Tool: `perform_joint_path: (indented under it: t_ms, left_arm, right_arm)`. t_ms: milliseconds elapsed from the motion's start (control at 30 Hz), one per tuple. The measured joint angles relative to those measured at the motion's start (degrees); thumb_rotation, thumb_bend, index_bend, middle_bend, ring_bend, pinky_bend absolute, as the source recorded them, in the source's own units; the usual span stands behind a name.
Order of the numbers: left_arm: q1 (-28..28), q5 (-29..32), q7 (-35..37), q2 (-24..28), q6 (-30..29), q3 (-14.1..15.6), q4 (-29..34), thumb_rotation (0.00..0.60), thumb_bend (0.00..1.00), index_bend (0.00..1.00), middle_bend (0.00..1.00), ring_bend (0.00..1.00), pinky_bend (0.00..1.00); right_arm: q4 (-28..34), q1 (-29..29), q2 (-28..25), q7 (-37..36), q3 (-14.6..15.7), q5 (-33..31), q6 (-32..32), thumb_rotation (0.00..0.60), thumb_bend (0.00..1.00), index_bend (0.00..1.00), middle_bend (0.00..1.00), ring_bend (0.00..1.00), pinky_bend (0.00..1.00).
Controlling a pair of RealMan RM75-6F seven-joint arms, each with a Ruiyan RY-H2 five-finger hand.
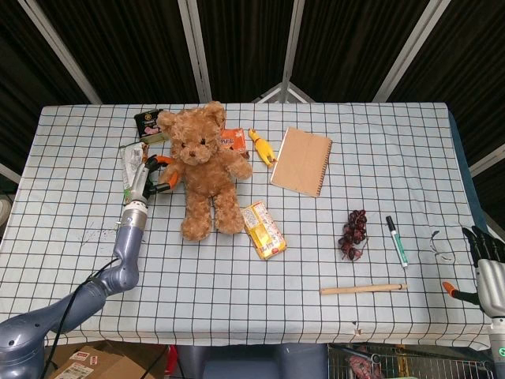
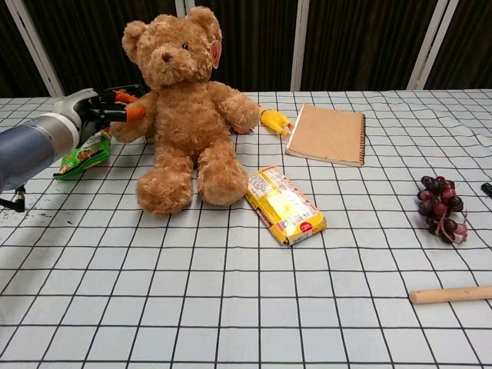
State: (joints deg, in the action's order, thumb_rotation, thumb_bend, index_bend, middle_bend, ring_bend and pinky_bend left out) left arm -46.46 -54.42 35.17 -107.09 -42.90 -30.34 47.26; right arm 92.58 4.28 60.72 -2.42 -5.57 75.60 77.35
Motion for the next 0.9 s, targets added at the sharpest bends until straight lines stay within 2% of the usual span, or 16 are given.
perform_joint_path:
  t_ms: [233, 600, 667, 800, 900]
  left_arm:
    - [-0.23, -0.91, -1.87, 0.33, -2.14, 0.01, 2.43, 0.6, 0.51, 0.41, 0.42, 0.0, 0.0]
    - [0.21, 0.53, -3.25, -0.01, -1.49, 0.01, 1.35, 0.6, 0.51, 0.4, 0.4, 0.0, 0.0]
    - [0.24, 0.03, -3.11, 0.26, -2.19, -0.12, 2.17, 0.6, 0.49, 0.38, 0.35, 0.0, 0.0]
    - [0.66, -0.8, -2.93, 1.41, -2.8, -0.06, 4.24, 0.6, 0.47, 0.3, 0.15, 0.0, 0.0]
    - [1.37, -1.2, -2.1, 3.15, -1.1, 0.39, 6.49, 0.6, 0.47, 0.26, 0.1, 0.0, 0.0]
  right_arm:
    - [-0.09, 0.01, -0.05, -0.08, 0.0, -0.11, -0.1, 0.6, 0.17, 0.0, 0.0, 0.0, 0.0]
    - [0.23, -0.07, -0.17, 0.01, 0.17, -0.11, -0.18, 0.6, 0.17, 0.0, 0.0, 0.0, 0.0]
    - [0.18, -0.02, -0.15, 0.0, 0.15, -0.18, -0.29, 0.6, 0.17, 0.0, 0.0, 0.0, 0.0]
    - [0.02, 0.09, -0.24, -0.34, 0.09, -0.37, -0.64, 0.6, 0.17, 0.0, 0.0, 0.0, 0.0]
    - [-0.1, 0.0, -0.3, -0.7, 0.12, -0.27, -0.51, 0.6, 0.17, 0.0, 0.0, 0.0, 0.0]
